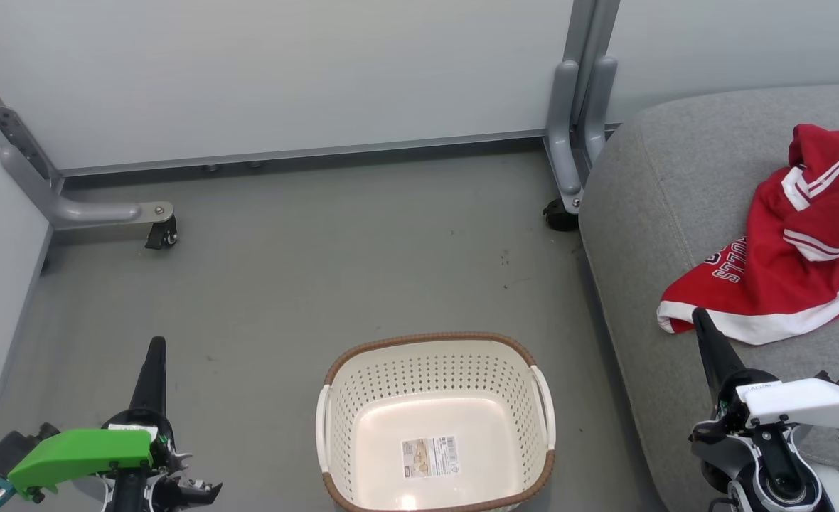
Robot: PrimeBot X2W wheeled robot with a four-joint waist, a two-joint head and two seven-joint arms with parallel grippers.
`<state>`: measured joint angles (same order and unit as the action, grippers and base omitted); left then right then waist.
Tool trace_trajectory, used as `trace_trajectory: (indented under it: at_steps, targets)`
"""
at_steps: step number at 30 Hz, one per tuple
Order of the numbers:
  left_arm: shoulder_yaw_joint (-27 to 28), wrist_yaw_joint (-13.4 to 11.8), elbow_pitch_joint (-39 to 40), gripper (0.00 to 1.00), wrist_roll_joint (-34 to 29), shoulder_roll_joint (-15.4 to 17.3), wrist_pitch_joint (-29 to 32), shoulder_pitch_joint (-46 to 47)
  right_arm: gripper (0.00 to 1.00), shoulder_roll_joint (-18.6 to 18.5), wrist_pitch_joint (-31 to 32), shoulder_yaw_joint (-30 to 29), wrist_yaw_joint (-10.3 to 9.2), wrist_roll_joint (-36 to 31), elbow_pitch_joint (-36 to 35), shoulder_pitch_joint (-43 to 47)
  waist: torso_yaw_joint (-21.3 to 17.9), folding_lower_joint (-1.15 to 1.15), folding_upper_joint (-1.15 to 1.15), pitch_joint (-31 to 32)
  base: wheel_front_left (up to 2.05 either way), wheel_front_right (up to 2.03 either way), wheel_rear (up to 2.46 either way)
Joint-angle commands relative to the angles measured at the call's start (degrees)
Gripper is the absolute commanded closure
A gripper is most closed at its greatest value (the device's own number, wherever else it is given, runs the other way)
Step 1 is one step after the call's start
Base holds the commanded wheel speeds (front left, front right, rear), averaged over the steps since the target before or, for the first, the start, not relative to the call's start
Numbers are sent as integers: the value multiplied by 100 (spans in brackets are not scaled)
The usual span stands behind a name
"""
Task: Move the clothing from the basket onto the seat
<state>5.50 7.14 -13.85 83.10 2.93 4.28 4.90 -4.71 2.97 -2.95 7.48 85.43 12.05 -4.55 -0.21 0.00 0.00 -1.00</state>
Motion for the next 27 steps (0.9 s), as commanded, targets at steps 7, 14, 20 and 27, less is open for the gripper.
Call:
trace_trajectory:
  at_steps: [7, 14, 20, 27]
  targets:
    - [64, 39, -7, 100, 384, 2, 100, 133, 100, -11, 71, -56, 2, 372, 72, -108, 7, 0, 0, 27, 0, 0, 0]
    - [93, 45, -17, 100, 658, -2, 167, 164, 100, -5, 122, -92, 2, 643, 137, -156, 14, 0, 0, 53, 0, 0, 0]
    - [114, 49, -25, 100, 904, -4, 224, 174, 100, 2, 165, -120, 2, 859, 190, -172, 19, 0, 0, 75, 0, 0, 0]
    - [117, 50, -26, 100, 938, -4, 248, 161, 100, 17, 193, -142, 2, 890, 201, -163, 21, 0, 0, 82, 0, 0, 0]
